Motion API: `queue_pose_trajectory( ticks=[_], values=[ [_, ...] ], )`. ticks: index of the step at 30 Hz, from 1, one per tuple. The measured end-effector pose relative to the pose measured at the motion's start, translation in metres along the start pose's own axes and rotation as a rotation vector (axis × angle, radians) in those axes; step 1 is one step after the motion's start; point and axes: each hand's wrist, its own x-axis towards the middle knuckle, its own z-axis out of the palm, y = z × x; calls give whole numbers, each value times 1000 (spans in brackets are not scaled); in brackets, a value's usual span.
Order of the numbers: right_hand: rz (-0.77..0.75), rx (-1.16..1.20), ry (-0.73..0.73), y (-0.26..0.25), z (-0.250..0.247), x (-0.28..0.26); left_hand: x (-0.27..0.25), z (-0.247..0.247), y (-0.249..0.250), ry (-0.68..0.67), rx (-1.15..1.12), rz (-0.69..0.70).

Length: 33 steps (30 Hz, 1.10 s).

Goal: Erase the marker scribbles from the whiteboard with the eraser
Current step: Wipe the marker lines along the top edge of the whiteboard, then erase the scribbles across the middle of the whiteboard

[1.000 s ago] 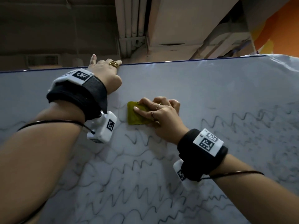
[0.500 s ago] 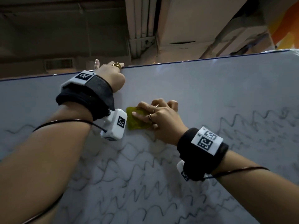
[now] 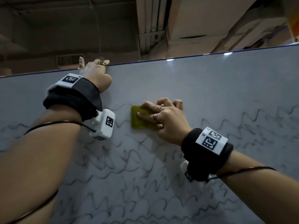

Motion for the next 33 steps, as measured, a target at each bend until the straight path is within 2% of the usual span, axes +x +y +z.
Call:
queue_pose_trajectory(
  ticks=[3, 5, 8, 13, 15, 17, 20, 22, 24, 26, 28, 31, 33],
  values=[
    [17, -20, -60, -3, -14, 24, -3, -2, -13, -4, 7, 13],
    [88, -62, -96, -9, -19, 45, -4, -1, -13, 1, -8, 28],
    [166, -75, -60, -19, -8, 57, -7, 0, -13, 10, -46, 48],
    [10, 13, -77, -31, 14, 26, -10, 9, -18, 42, -93, 85],
    [-8, 42, -121, -29, 11, 29, -10, 10, -18, 37, -89, 95],
    [12, 167, -166, -21, 6, 34, -10, 11, -20, 18, -71, 114],
    [21, 291, -38, -11, 0, 36, -17, 19, -23, 53, -93, 143],
    [43, 316, 38, -8, -2, 35, -31, 26, -22, 169, -182, 220],
    [32, 317, 50, -4, -1, 35, -50, 33, -17, 279, -395, 396],
    [43, 331, 42, -2, -4, 39, -68, 40, -13, 274, -550, 563],
    [94, 377, -25, 1, -13, 45, -80, 48, -8, 211, -520, 612],
    [166, 449, -188, 15, -37, 57, -86, 58, 0, 205, -353, 570],
    [184, 427, -83, 29, -53, 68, -88, 61, 5, 229, -271, 547]
  ],
)
